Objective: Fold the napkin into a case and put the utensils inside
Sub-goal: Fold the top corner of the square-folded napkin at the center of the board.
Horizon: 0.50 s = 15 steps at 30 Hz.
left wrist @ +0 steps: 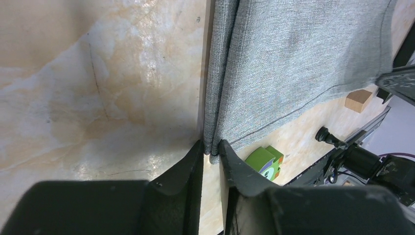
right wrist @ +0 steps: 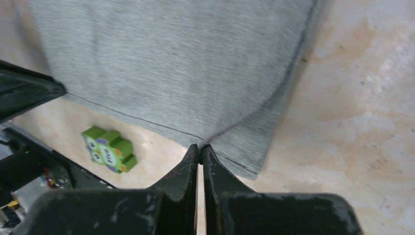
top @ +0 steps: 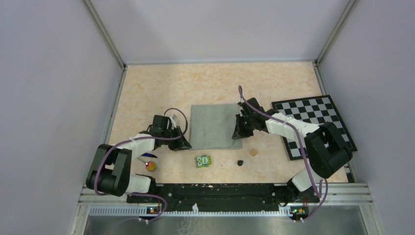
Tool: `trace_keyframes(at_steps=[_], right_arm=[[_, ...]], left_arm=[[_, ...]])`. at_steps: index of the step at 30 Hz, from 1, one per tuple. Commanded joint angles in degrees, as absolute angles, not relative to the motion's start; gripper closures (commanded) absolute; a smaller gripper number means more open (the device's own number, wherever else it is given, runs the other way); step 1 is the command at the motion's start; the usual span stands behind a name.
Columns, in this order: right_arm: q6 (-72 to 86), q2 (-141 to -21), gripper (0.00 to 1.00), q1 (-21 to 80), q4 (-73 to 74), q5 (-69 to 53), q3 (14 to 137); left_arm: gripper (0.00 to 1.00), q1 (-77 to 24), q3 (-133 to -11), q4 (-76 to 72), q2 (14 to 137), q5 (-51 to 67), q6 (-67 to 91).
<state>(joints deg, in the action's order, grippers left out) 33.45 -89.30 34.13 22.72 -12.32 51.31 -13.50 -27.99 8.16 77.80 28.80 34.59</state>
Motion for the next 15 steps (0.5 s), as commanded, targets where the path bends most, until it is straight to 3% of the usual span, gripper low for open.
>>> trace_keyframes(at_steps=[1,6,15], right_arm=[[33.27,-90.81,1.0,34.83,14.03,-19.8,56.72],[35.96,-99.1,1.0,35.6,6.51,-26.18,61.94],[43.17,-114.08,1.0,36.15,-6.94,-27.22,73.97]], left_arm=[[0.78,-13.71,-25.85,9.29,79.39,23.79,33.34],[0.84,-13.71,-25.93,8.33,80.0,23.39,32.88],[0.88,-13.71,-24.66,7.12,81.11,23.84,32.81]])
